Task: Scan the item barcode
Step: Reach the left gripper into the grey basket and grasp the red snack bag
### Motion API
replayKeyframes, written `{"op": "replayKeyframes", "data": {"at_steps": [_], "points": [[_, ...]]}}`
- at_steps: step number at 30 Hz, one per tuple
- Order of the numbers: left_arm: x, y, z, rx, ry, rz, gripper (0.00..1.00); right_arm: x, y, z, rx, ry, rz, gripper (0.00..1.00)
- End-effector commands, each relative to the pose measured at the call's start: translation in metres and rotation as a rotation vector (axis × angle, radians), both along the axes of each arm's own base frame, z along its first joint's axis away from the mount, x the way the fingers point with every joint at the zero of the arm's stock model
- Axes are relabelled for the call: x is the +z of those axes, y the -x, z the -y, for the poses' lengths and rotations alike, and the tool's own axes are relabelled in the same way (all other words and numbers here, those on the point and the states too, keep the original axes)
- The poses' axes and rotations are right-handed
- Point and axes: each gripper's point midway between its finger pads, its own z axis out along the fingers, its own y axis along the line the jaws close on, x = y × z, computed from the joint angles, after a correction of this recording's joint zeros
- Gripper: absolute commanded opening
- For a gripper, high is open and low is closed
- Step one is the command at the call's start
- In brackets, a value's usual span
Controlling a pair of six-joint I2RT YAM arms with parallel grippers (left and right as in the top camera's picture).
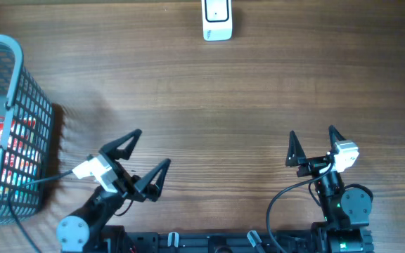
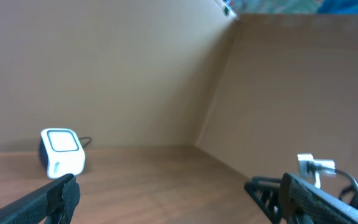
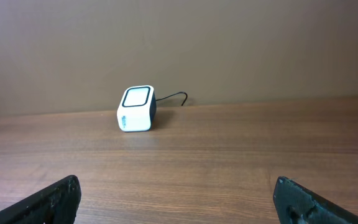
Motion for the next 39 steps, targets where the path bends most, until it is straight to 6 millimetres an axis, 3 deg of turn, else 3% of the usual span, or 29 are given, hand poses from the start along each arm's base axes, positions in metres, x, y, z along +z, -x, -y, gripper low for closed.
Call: {"op": "replayKeyframes", "data": {"at_steps": [1,3,6,9,11,13,14,16,18,21,25,27,31,33,35,39], "points": [[0.078,-0.001,-0.019,0.154,-0.038,0.093,1.00,0.002,0.000,0.001,-0.008,0.009,0.012,1.00],[0.101,-0.023,-0.039,0.307,-0.104,-0.032,1.00,0.002,0.000,0.001,-0.008,0.009,0.012,1.00],[0.109,-0.062,-0.067,0.482,-0.384,-0.246,1.00,0.002,0.000,0.001,-0.008,0.009,0.012,1.00],[0.135,-0.092,-0.128,0.794,-0.574,-0.493,1.00,0.002,0.000,0.001,-0.008,0.008,0.011,1.00],[0.167,-0.103,-0.163,1.003,-0.610,-0.548,1.00,0.002,0.000,0.001,-0.008,0.008,0.012,1.00],[0.191,-0.115,-0.183,1.131,-0.598,-0.554,1.00,0.002,0.000,0.001,-0.008,0.009,0.012,1.00],[0.198,-0.117,-0.196,1.206,-0.558,-0.558,1.00,0.002,0.000,0.001,-0.008,0.009,0.012,1.00],[0.204,-0.116,-0.244,1.415,-0.443,-0.588,1.00,0.002,0.000,0.001,-0.008,0.008,0.012,1.00],[0.190,-0.100,-0.300,1.569,-0.330,-0.683,1.00,0.002,0.000,0.001,-0.008,0.008,0.012,1.00],[0.164,-0.091,-0.339,1.521,-0.149,-0.783,1.00,0.002,0.000,0.001,-0.008,0.009,0.012,1.00],[0.128,-0.100,-0.369,1.310,-0.010,-0.879,1.00,0.002,0.000,0.001,-0.008,0.009,0.012,1.00],[0.109,-0.100,-0.390,1.329,0.014,-0.935,1.00,0.002,0.000,0.001,-0.008,0.009,0.012,1.00],[0.087,-0.096,-0.413,1.378,0.023,-1.007,1.00,0.002,0.000,0.001,-0.008,0.009,0.012,1.00],[0.062,-0.090,-0.414,1.375,0.026,-1.113,1.00,0.002,0.000,0.001,-0.008,0.009,0.012,1.00],[0.025,-0.082,-0.428,1.426,0.007,-1.245,1.00,0.002,0.000,0.001,-0.008,0.009,0.012,1.00],[-0.068,-0.084,-0.435,1.338,0.006,-1.531,1.00,0.002,0.000,0.001,-0.008,0.008,0.012,1.00]]}}
